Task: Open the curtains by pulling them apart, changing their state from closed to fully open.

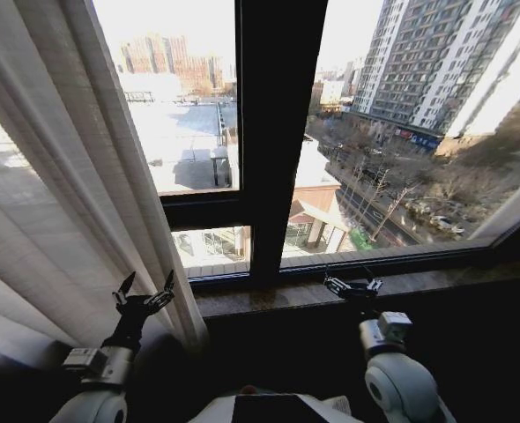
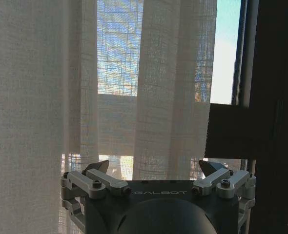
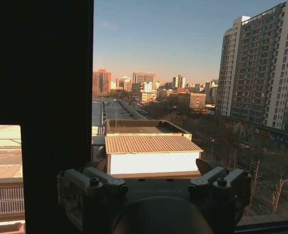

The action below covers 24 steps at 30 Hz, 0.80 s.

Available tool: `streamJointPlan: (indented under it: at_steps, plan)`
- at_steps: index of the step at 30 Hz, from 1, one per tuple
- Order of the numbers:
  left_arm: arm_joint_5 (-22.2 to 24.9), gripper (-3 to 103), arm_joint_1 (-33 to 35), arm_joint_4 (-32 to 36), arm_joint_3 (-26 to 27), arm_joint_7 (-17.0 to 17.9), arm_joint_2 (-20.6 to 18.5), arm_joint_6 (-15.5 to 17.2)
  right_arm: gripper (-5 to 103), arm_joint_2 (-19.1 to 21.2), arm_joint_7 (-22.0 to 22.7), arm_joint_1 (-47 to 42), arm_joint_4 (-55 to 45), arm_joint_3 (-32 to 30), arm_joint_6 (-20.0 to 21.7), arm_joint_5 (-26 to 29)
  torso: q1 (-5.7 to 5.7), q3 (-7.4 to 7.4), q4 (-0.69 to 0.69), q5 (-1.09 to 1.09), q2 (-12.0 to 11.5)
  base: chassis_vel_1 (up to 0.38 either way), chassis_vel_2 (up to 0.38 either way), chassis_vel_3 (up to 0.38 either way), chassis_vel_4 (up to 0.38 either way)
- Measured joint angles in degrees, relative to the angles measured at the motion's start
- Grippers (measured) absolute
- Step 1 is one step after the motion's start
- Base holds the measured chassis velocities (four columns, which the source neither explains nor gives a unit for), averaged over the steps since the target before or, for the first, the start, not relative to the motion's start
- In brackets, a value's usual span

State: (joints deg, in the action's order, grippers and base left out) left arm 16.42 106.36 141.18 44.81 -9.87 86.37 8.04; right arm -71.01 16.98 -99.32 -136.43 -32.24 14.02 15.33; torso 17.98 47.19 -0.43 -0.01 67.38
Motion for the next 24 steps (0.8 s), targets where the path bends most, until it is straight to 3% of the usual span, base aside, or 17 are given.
streamJointPlan:
  at_steps: [14,24]
  plan:
    - [-3.68,100,-9.20,-5.40,-6.31,4.45,-3.99,3.49,100,0.98,-0.51,0.10,0.41,-0.15,-0.45,-0.16,0.01,0.00,-0.01,0.01,0.00,0.000,0.000,0.000,0.000]
    - [-4.19,100,-9.84,-6.88,-3.10,7.26,-3.38,3.57,100,1.51,-0.58,1.13,1.58,0.48,-0.58,-0.05,0.01,0.00,0.00,0.03,0.00,0.000,0.000,0.000,0.000]
